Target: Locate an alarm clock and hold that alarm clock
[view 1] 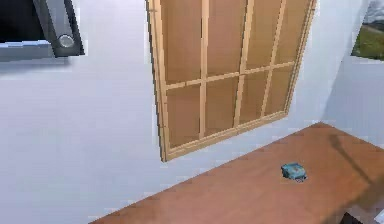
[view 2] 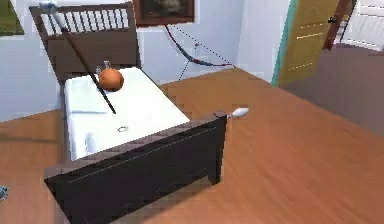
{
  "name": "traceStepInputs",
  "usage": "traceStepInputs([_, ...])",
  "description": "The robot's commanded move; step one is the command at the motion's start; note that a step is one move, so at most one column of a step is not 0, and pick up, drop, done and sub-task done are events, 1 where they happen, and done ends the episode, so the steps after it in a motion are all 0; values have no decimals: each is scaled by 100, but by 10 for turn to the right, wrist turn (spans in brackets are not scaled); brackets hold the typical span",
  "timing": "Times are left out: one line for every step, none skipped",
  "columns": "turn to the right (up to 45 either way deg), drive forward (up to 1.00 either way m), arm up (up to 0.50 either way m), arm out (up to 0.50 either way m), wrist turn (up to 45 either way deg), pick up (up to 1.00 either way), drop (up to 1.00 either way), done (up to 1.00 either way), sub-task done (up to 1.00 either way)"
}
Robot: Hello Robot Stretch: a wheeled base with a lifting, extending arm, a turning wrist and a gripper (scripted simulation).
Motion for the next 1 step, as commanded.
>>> traceStepInputs([450, 0, 0, 0, 0, 0, 0, 0, 0])
